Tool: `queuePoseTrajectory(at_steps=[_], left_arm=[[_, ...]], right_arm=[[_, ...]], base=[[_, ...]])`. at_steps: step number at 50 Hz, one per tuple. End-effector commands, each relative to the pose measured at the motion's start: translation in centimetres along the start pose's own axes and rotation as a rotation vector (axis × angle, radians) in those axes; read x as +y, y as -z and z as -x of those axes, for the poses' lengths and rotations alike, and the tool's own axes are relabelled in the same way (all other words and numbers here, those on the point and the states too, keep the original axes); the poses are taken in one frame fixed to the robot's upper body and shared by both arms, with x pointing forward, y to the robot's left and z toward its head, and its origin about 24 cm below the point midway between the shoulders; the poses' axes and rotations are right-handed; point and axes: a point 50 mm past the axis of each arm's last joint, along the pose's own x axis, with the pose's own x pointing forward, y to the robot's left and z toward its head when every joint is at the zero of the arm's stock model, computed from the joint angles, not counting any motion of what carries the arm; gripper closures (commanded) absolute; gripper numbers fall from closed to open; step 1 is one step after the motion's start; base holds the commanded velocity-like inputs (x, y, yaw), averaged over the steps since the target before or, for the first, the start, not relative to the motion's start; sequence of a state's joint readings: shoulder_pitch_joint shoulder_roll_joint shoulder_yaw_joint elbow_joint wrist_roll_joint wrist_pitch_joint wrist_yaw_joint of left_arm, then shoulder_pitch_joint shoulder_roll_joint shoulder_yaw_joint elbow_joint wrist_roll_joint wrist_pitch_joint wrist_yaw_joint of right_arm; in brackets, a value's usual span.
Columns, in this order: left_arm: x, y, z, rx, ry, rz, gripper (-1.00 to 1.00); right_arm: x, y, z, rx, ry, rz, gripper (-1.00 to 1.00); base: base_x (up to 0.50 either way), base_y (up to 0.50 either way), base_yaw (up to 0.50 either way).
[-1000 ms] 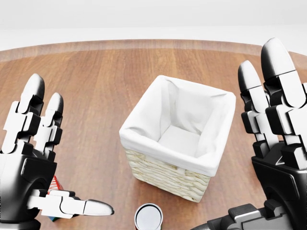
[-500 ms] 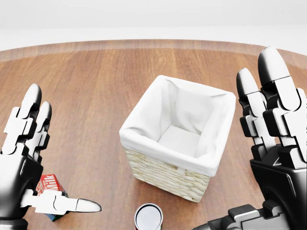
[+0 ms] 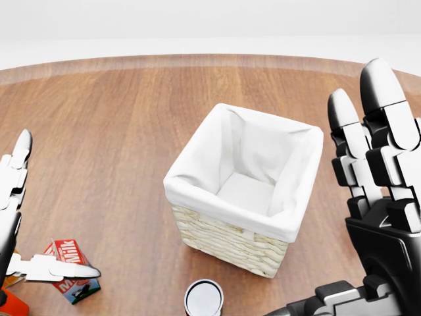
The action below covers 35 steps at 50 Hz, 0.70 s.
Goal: Pick the milk and place it in the basket.
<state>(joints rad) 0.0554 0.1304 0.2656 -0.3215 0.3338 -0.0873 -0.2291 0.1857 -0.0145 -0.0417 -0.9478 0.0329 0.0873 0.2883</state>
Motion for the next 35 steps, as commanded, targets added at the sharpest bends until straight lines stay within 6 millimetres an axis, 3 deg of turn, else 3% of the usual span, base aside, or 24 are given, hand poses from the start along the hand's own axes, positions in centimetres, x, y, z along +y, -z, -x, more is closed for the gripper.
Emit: queuePoseTrajectory(at_steps=[1, 16, 35], left_arm=[[0.9, 3.6, -1.3, 0.144, -0.04, -0.139, -1.0], [0.6, 7.8, -1.6, 0.306, -0.027, -0.193, -1.0], [-0.4, 9.0, -0.9, 0.359, 0.015, -0.221, -1.0]], right_arm=[[0.0, -0.2, -0.1, -0.011, 0.001, 0.001, -1.0], [-0.2, -0.3, -0.3, -0.027, 0.011, 0.007, -1.0], [-0.3, -0.3, -0.3, -0.028, 0.019, 0.005, -1.0]], base=[[0.0, 0.0, 0.0], [0.0, 0.0, 0.0], [0.0, 0.0, 0.0]])
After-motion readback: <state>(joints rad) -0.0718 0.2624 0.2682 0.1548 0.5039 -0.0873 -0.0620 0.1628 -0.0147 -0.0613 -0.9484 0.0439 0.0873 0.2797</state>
